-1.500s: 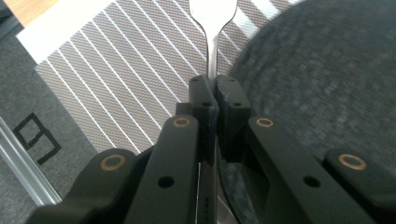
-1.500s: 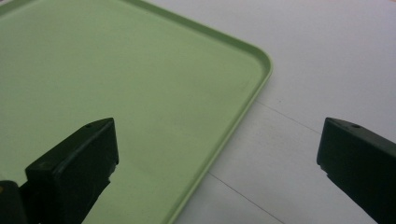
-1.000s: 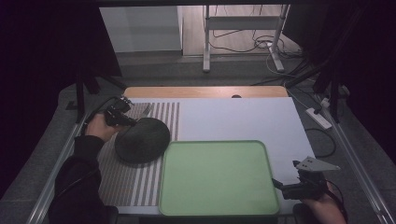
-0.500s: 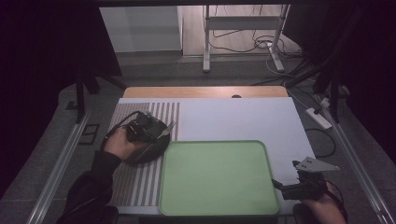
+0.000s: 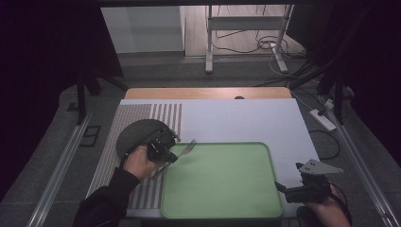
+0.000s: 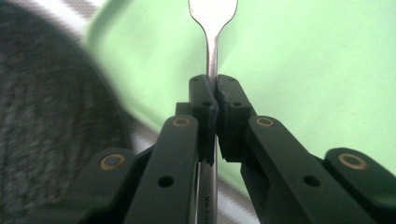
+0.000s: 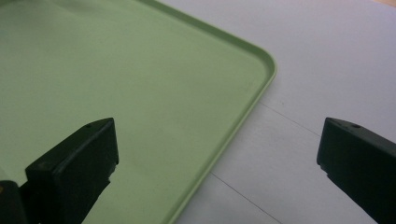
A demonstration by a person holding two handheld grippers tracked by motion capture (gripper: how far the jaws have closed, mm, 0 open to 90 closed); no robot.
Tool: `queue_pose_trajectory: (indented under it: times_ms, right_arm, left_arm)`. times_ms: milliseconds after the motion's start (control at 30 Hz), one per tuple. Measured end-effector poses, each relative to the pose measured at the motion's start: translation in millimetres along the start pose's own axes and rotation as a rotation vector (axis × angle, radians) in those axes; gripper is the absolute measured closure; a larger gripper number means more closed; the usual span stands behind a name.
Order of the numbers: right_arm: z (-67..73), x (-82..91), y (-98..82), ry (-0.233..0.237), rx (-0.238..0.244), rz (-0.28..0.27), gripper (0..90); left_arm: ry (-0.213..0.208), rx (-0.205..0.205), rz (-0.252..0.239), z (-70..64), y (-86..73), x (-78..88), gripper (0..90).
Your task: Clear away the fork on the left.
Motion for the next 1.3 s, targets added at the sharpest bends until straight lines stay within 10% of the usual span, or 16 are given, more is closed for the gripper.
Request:
queue_pose_trajectory:
  times_ms: [467, 700, 833, 1300]
  right_arm:
    - [1.3, -0.4, 0.2, 0.006, 0.013, 0.0, 0.0]
    - [1.8, -0.5, 0.2, 0.007, 0.019, 0.003, 0.0]
    - [2.2, -1.3, 0.6, 0.009, 0.024, 0.004, 0.0]
    - [2.4, -1.1, 0.5, 0.011, 0.026, 0.002, 0.0]
  left_arm:
    - [-0.076, -0.027, 0.073, -52.9, 18.9, -39.8, 85.2]
    - [-0.039, -0.041, 0.025, -54.4, 13.6, -41.6, 81.8]
    - [-0.06, -0.097, -0.106, -61.9, 23.0, -34.6, 82.2]
    - [-0.038, -0.06, -0.086, -48.9, 22.3, -52.6, 88.6]
Point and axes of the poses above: each handheld gripper's, and its own axes: x roughly backward along the jaws, y roughly out of its top, z roughly to its left, the point moved 5 cm from there along -x, roughly forward along the jaws, and after that the axes turned 2 degrees about y, right-handed, at the moved point
